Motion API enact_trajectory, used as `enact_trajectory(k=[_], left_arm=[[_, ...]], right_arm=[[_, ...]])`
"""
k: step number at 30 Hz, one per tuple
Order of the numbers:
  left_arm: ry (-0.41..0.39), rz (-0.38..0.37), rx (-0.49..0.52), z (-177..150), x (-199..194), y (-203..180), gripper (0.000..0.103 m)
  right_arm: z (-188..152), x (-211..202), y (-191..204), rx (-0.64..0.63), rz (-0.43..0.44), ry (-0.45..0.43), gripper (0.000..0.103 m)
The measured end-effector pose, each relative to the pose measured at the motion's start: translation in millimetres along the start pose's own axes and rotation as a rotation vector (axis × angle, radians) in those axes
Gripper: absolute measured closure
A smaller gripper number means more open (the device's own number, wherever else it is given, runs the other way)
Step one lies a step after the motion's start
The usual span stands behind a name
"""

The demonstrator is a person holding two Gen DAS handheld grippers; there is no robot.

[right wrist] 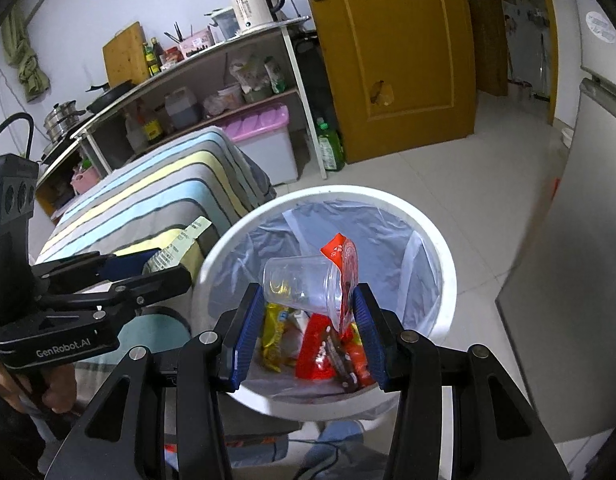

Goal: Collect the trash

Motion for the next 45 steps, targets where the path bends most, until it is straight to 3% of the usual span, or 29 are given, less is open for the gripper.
enact_trajectory(k=[4, 7, 15, 33, 45], left_arm=[[0.019, -0.011, -0.023, 1, 9, 7, 0.053], [0.021, -0.02, -0.042, 0, 10, 10, 0.043], [-0.023, -0.014, -0.05, -1, -5, 10, 0.043], [-0.169, 0.016, -0.034, -25, -86, -5, 0.043], [-0.263, 0.071, -0.014, -58, -137, -20, 0.043]], right_arm=[[0, 11, -5, -0.005, -0.024, 0.022, 0.055], [0, 16, -8, 0.0, -0.036, 0.027, 0.055], [0, 8, -2, -0.013, -0.042, 0.004, 0.054], [-14, -58, 47, -0.105, -0.017, -0.104, 0.054], [-53, -108, 76, -0.127, 0.014, -0.177, 0.054]])
Point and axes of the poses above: each gripper's, at about its wrist camera, not at the fingertips, and x roughly the way its jaws point, y to its left, z to its top, the point moved 1 cm from there along x, roughly the way its jaws point, and after that the axes turned 13 degrees about x, right-handed, at the moved point
